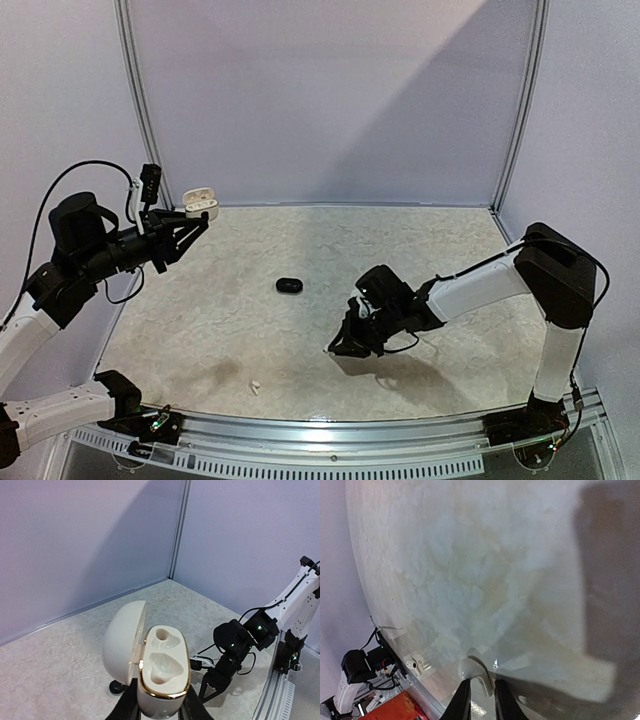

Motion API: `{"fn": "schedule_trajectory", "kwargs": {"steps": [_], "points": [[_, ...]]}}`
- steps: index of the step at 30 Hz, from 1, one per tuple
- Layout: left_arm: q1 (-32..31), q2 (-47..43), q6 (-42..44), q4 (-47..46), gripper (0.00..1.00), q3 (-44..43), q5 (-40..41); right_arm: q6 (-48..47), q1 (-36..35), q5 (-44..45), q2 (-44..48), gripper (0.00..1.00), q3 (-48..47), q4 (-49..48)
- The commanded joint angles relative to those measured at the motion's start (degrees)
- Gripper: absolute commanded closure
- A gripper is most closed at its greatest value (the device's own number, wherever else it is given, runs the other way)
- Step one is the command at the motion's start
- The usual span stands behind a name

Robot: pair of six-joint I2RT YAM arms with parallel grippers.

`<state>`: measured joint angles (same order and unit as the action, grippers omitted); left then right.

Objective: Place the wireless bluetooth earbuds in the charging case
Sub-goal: Place the right earbud at the center of the board.

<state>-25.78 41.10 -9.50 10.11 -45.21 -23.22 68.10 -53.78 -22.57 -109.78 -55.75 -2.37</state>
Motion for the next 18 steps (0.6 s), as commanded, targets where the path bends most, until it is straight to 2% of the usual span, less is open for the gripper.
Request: {"fn": "schedule_trajectory", "kwargs": {"steps": [1,6,10,14,18], "points": [[0.73,-0.40,0.26,-1.26,1.00,0.43,0.17,0.30,0.11,3.54,1.85,0.81,1.52,9.08],[0.82,-0.23,0.32,-1.18,1.00,0.24,-0.06,-0.67,0.12,4.75,3.00,0.80,0.52,11.85],[0.79,0.11,0.47,-1.49,1.00,0.21,-0.11,-6.15,0.09,7.34,3.71,0.75,-4.94,19.72],[0.82,0.38,0.53,-1.66,1.00,0.07,-0.30,-20.15,-1.65,14.42,2.66,0.63,-17.69,35.86],[0.79,0.47,0.94,-1.67,1.00,-0.01,-0.40,-32.88,-4.28,19.90,-3.60,0.46,-32.79,49.41]]}}
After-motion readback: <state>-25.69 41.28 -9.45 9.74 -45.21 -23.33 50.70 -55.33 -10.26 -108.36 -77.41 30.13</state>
